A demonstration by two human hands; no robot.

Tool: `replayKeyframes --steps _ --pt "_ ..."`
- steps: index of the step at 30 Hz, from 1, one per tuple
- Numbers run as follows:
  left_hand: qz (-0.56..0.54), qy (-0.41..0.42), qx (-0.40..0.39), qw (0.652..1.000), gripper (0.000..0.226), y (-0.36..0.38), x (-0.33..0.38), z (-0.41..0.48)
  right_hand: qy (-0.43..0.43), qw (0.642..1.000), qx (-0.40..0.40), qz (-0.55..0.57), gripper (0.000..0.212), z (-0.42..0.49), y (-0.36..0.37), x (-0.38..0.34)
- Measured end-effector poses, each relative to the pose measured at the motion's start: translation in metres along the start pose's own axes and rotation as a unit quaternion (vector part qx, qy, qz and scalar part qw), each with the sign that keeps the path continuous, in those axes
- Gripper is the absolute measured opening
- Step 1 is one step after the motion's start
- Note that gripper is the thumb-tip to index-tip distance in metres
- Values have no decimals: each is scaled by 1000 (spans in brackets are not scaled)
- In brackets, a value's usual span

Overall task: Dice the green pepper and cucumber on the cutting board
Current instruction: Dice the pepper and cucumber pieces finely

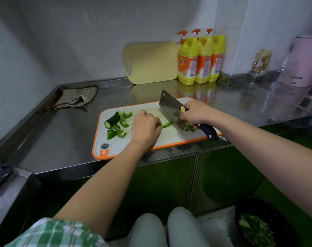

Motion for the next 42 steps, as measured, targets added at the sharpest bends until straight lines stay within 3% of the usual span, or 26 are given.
replayKeyframes --steps 8,15,20,25,33,42 --pt "-27 1 17 999 26 -2 0 -2 9 996 -17 -85 13 -2 0 -8" --pt "-64 -13 16 998 18 1 4 -4 22 994 -34 -98 13 0 16 -6" --pt "-102 -28 1 994 16 3 0 -3 10 992 15 -125 5 7 26 -11" --pt "-168 -50 -42 984 17 12 -6 -3 -22 993 74 -87 16 7 19 -6" --pt "-184 -68 -55 979 11 13 -8 -2 -2 989 -16 -148 15 0 22 -14" --pt "-202 -79 -53 975 11 12 -9 -2 -7 994 69 -88 15 12 27 -6"
Point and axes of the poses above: each hand's wrist, its own z-axis towards the middle knuckle, its own y-axis out of the palm, x = y × z, the point moved 5 cm from there along z, towards the middle knuckle, and after that the axes turned 3 degrees about z, right-handed, at the moved point
